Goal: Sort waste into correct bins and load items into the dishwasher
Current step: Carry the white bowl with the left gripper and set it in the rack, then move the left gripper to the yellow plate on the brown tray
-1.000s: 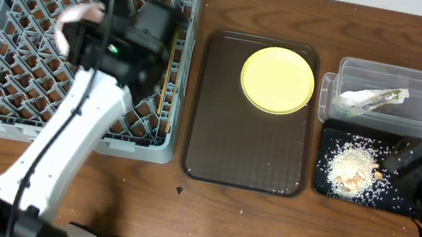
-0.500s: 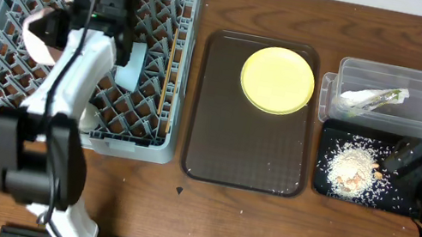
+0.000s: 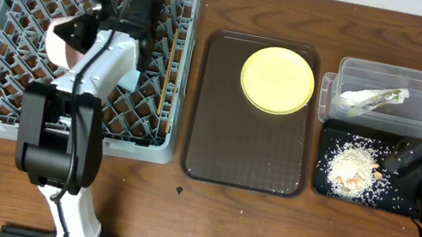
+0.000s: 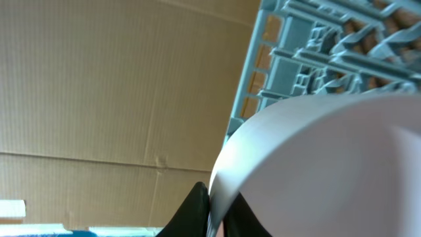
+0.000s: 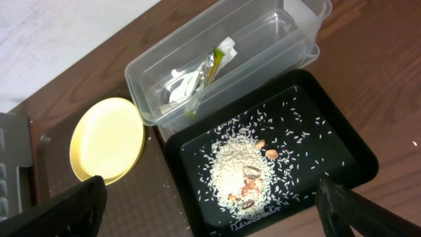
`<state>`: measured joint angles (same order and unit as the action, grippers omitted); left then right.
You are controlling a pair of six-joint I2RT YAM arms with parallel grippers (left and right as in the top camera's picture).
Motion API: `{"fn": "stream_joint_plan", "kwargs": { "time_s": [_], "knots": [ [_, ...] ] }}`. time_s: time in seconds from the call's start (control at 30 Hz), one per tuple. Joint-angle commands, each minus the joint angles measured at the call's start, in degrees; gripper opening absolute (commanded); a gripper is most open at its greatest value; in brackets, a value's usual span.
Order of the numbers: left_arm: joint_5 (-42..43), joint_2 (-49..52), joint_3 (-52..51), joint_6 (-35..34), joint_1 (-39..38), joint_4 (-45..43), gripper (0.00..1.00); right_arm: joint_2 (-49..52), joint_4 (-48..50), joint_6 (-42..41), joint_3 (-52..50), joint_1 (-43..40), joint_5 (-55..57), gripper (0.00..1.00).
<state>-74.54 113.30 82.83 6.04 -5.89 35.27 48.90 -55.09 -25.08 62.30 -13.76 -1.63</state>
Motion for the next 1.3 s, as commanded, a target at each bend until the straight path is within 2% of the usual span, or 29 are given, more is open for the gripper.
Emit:
{"fn": "stream_joint_plan", "kwargs": {
  "time_s": [0.0,0.07,0.13,0.17,0.33,0.47,0.67,0.8,0.83,0.93,1.07,1.17,1.27],
  "knots": [
    [2.1,1.5,-0.2,-0.3,-1.4,-0.3,0.13,-0.1,-0.1,-0.2,0.8,-0.4,0.5,0.99],
    [2.1,1.5,-0.2,-0.3,-1.7,-0.3,0.17,-0.1,-0.1,-0.2,0.8,-0.4,0.5,0.99],
    [2.1,1.5,-0.2,-0.3,-2.0,-0.2,0.35,-0.1,-0.1,-0.2,0.8,-0.4,0.5,0.99],
    [2.1,1.5,-0.2,-0.3,-2.2,-0.2,0.39,-0.1,-0.1,-0.2,0.8,-0.4,0.5,0.99],
    [3.3,0.9,-0.2,-1.6,-3.2,-0.2,0.52,-0.1,-0.1,-0.2,0.8,-0.4,0.5,0.99],
    [10.1,-3.0,-0.2,-1.6,-4.2,0.3,0.53,-0.1,-0.1,-0.2,0.8,-0.4,0.5,0.99],
    [33.2,-13.1,-0.2,-1.6,-5.2,2.8,0.57,-0.1,-0.1,-0.2,0.8,-0.4,0.5,0.99],
    [43.5,-18.9,-0.2,-4.6,-5.3,5.9,0.58,-0.1,-0.1,-0.2,0.8,-0.4,0.5,0.99],
    [49.6,-21.4,-0.2,-5.6,-5.6,7.5,0.58,-0.1,-0.1,-0.2,0.8,-0.4,0.5,0.99],
    [60.5,-24.5,-0.2,-8.2,-6.4,9.5,0.58,-0.1,-0.1,-0.2,0.8,-0.4,0.5,0.99],
    [78.2,-26.8,-0.2,-11.6,-9.6,9.0,0.57,-0.1,-0.1,-0.2,0.8,-0.4,0.5,0.99],
    [84.7,-26.3,-0.2,-14.4,-13.5,6.3,0.57,-0.1,-0.1,-0.2,0.8,-0.4,0.5,0.99],
    [84.8,-23.9,-0.2,-15.9,-18.3,1.3,0.57,-0.1,-0.1,-0.2,0.8,-0.4,0.5,0.99]
  ]
}}
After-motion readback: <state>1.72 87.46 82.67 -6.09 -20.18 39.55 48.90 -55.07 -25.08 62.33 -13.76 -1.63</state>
